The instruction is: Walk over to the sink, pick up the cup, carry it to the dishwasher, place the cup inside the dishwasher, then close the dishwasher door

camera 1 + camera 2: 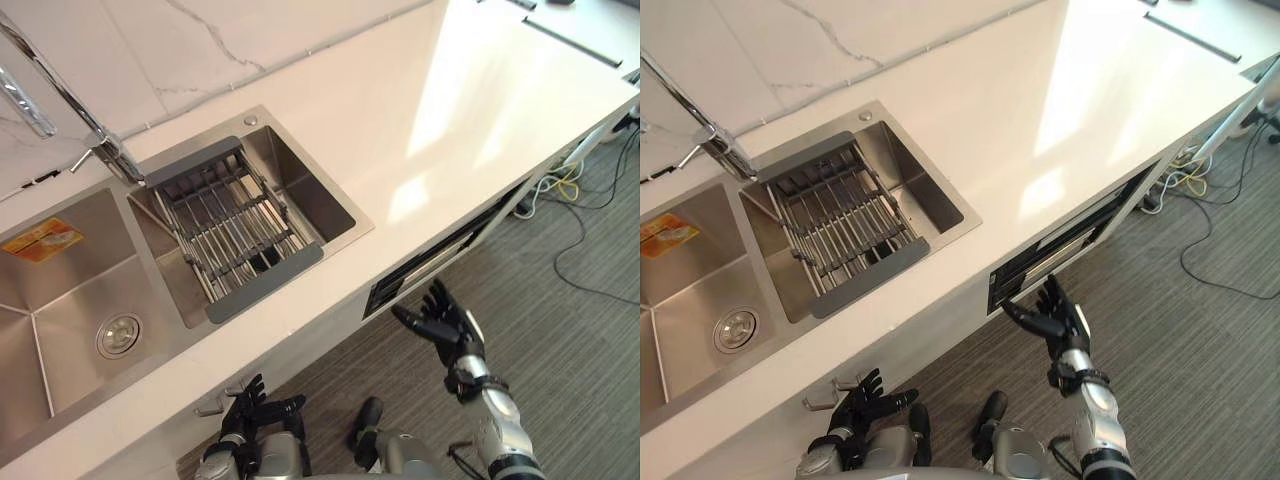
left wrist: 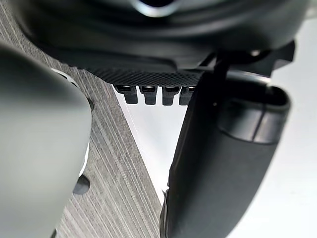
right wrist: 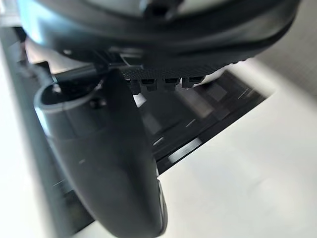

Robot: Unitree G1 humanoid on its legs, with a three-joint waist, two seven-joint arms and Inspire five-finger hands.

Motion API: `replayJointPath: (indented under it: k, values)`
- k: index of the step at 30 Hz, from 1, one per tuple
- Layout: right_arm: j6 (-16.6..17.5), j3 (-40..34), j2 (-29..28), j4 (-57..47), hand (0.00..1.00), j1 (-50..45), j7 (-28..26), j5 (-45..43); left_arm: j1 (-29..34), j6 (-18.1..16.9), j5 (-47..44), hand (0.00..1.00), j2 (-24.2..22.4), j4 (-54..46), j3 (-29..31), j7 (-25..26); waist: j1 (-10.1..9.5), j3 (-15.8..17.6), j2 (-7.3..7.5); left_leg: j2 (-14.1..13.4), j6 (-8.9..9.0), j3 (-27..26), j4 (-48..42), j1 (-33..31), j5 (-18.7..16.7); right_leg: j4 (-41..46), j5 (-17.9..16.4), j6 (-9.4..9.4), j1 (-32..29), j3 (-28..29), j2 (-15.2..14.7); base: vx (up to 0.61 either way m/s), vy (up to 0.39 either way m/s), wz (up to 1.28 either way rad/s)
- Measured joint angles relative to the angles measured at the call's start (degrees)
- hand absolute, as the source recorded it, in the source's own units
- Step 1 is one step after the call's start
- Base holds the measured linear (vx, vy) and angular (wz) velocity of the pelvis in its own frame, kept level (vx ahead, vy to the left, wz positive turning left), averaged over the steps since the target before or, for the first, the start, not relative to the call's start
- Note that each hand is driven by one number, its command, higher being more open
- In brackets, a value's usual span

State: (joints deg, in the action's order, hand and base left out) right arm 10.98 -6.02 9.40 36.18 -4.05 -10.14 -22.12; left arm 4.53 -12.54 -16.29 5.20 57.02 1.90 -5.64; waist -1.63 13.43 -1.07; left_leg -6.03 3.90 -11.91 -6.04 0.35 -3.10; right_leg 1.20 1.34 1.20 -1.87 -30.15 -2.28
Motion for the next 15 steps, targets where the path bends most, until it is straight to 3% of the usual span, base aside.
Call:
replayJointPath:
  k: [7, 15]
  values:
    - [0.56, 0.00, -0.80, 7.64, 1.00, -6.09, 7.70, 12.30, 1.96, -0.31, 0.63, 1.00, 0.58, 0.06, 1.86, 1.75, 0.91, -3.11, 2.25, -0.05, 0.19, -1.04, 2.10, 2.57, 0.84, -3.49, 0.50, 0.10, 2.64, 1.90, 1.28, -0.06, 0.029, -0.10]
    - [0.74, -2.54, -2.56, 15.23, 1.00, -7.60, 9.77, 15.00, 2.53, -0.45, 2.98, 1.00, 0.77, 0.09, 2.10, 1.48, 1.15, -4.48, 2.44, 0.41, 0.20, 0.93, 3.83, 4.80, 2.46, -4.15, 0.48, 0.11, 5.01, 1.57, 1.31, -0.02, 0.030, 0.08]
